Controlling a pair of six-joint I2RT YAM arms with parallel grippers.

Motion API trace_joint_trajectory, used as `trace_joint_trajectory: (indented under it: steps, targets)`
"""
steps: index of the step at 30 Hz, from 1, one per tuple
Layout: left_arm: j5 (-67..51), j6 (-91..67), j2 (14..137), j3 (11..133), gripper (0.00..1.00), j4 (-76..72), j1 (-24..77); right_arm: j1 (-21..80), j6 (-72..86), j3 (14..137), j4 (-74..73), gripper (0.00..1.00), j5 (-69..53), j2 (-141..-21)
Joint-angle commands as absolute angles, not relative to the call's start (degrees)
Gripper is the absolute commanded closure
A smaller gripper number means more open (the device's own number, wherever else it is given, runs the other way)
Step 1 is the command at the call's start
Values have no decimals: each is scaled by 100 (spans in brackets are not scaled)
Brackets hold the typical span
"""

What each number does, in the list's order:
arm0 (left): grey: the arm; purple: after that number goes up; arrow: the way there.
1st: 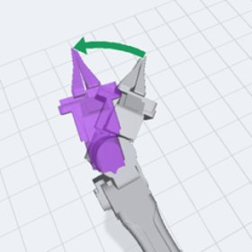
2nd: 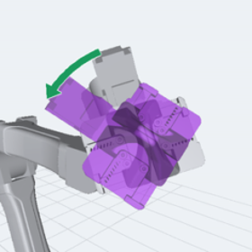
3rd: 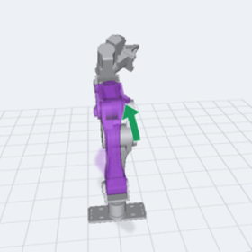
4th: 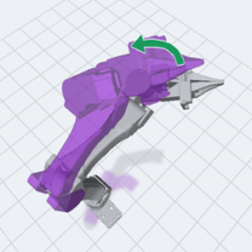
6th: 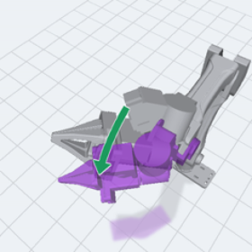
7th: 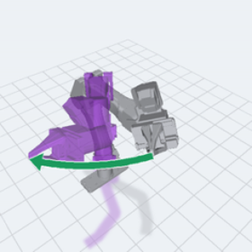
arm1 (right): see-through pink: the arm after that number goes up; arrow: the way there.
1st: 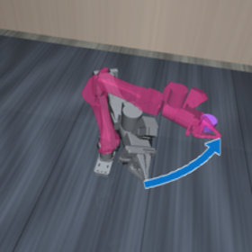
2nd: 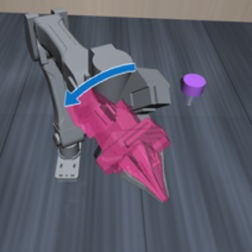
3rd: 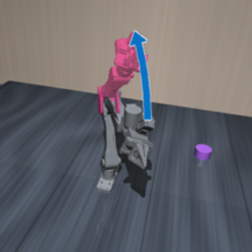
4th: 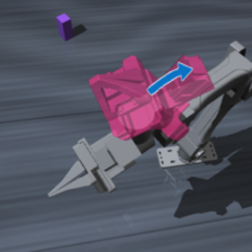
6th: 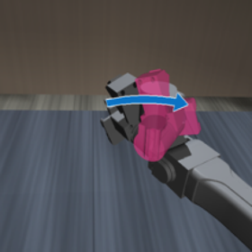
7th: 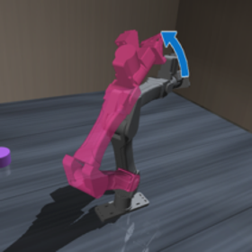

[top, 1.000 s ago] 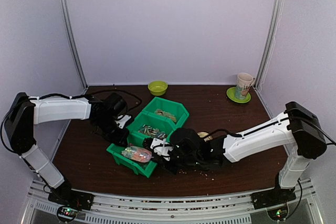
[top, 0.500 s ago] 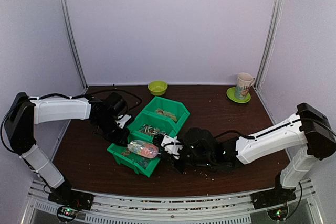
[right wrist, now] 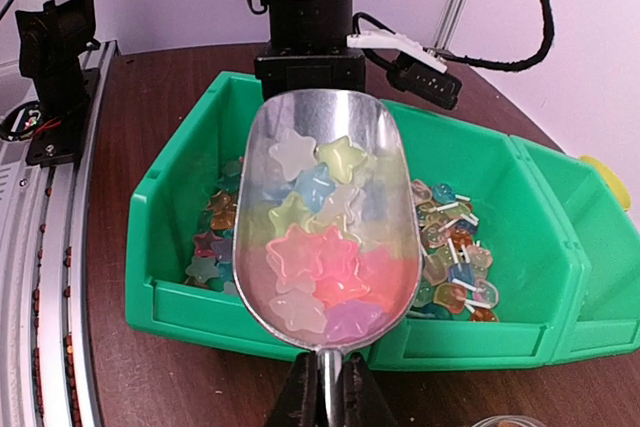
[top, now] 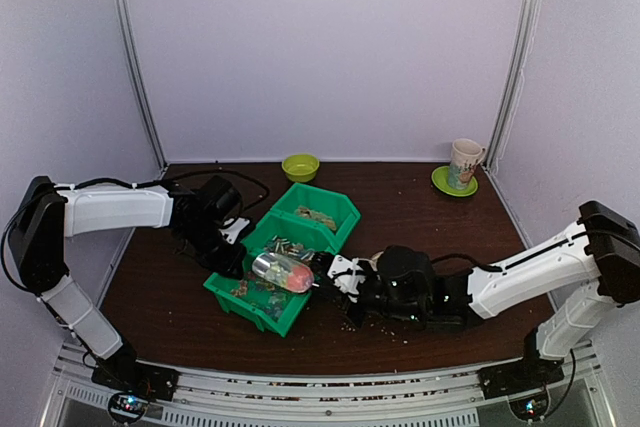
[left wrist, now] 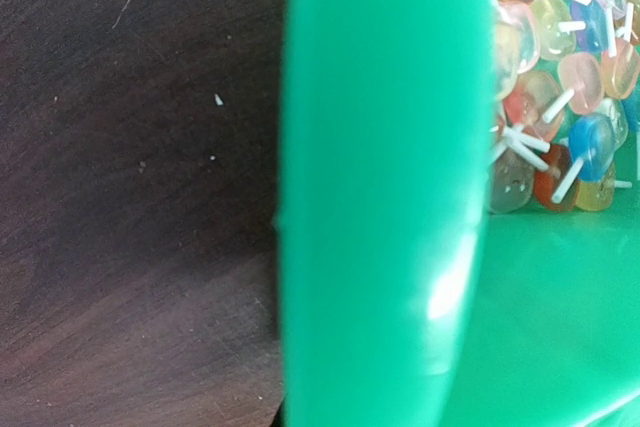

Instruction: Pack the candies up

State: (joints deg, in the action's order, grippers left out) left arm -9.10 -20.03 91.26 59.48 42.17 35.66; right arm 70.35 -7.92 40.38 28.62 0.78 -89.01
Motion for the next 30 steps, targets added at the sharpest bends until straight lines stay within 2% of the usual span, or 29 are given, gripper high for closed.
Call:
trace_joint_trajectory:
  steps: [1,11,23,30]
  targets:
    - [-1151,-2004,8774,6288,100,3445,3512,7012,-955,3994,3567,100,353,-8596]
    - [-1170,-2004,8743,6288,100,3452,3505,7007,-786,3649,3163,100,1154,-7815]
    - [-1147,-2004,8673,6287,100,3451,3505,7005,217,3337,1317,100,2021,-6883]
    - [-1167,-2013,8691,6287,100,3459,3501,7026,999,3503,-428,100,2234,-6502]
